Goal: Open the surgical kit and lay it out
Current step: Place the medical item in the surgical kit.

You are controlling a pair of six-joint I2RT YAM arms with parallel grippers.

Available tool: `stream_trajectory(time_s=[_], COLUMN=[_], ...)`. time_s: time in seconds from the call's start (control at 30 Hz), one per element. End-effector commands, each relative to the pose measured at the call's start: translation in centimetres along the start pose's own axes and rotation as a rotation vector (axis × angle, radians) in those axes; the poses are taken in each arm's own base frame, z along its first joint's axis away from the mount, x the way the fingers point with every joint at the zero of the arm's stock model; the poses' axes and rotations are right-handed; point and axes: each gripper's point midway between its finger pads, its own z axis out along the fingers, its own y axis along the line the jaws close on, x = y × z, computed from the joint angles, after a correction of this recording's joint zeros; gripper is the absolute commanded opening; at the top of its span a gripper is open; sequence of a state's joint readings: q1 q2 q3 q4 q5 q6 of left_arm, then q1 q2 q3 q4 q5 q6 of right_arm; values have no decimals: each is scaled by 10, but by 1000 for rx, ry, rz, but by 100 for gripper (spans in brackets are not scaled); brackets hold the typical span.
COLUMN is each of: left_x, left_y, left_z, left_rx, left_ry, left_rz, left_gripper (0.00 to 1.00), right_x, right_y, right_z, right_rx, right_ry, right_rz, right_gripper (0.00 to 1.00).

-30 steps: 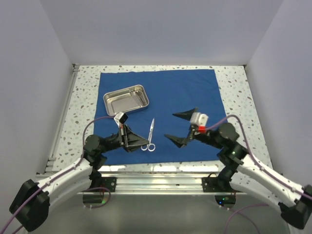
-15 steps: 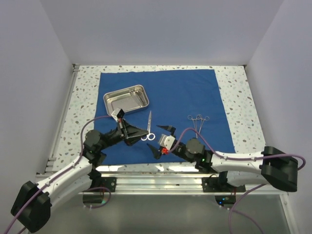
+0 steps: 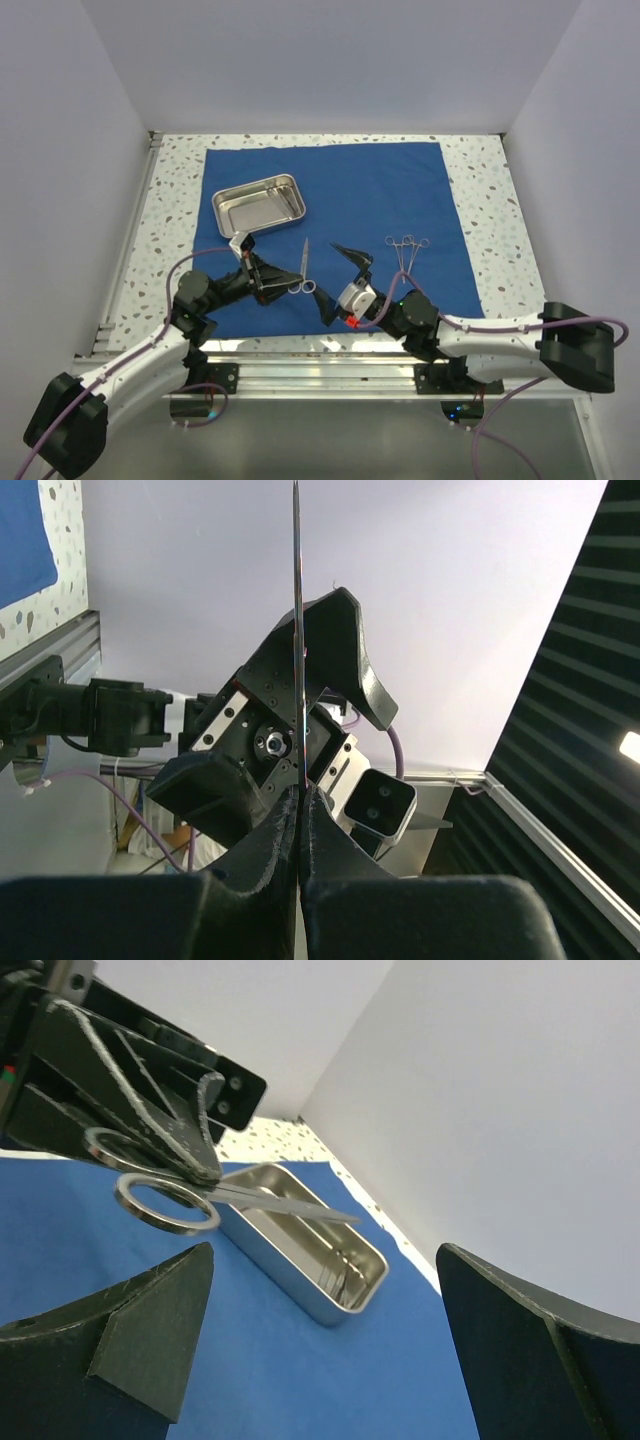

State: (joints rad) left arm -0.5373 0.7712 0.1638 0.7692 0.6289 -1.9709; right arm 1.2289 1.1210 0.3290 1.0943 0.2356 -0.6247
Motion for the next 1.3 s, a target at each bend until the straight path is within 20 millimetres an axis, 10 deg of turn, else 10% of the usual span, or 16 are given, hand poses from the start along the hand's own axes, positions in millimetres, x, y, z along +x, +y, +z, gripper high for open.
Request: stream_trajectory(time_s=[0.0,0.33,0.6,0.9,1.17,1.23,1.27], left_x=[6,9,17,22,28,30,34], left_y=[-7,-8,-17,-21,-31,-33,-46], left_z=[-2,0,-1,-5,-6,-3,0], left_rx=[19,26,43,57,85,81,101], left_ry=[35,55,79,88,105,126,139], left_rz=[10,27,52,70,102,141,180], left_gripper=[0,0,0,0,0,14,40], right_x=[-35,-54,-52,-45,-50,-50,-47], right_y=[-6,17,30,33,25,22,19], right_z=[12,36,57,68,61,56,54], right_rx=[18,-79,-119,-127,-109,-101,-87], right_ry=[-143,-235,-219,-174,-178,-171,-155], right_rz=[4,4,-24,-38,-3,3,8], right_gripper=[98,93,66,14,0,0,0])
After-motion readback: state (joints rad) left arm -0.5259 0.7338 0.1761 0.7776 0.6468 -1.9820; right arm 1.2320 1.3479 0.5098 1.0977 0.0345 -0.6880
